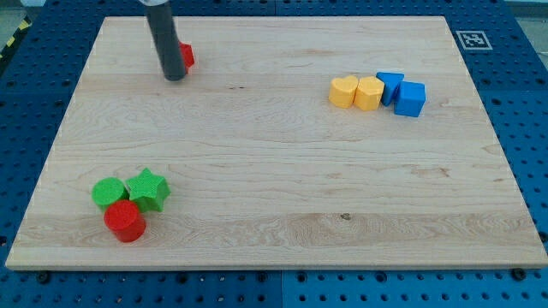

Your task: Move the red star towards the top left

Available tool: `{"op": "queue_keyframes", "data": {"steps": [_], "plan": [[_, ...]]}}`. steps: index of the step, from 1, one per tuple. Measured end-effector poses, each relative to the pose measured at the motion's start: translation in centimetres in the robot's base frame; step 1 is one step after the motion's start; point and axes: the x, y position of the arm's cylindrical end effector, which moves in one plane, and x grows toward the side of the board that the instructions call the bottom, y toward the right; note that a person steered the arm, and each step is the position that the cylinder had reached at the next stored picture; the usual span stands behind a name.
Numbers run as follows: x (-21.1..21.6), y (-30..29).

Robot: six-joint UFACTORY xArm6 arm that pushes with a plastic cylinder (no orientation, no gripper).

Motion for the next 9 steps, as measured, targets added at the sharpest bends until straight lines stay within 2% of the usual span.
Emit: {"op": "queue_keyframes", "data": {"steps": [2, 3, 4, 5, 9], "plan": [[-3.8, -1.1], [-1.4, 2.9], [-1.7, 7.0], [-3.9, 7.4], [-5.5, 2.0]]}}
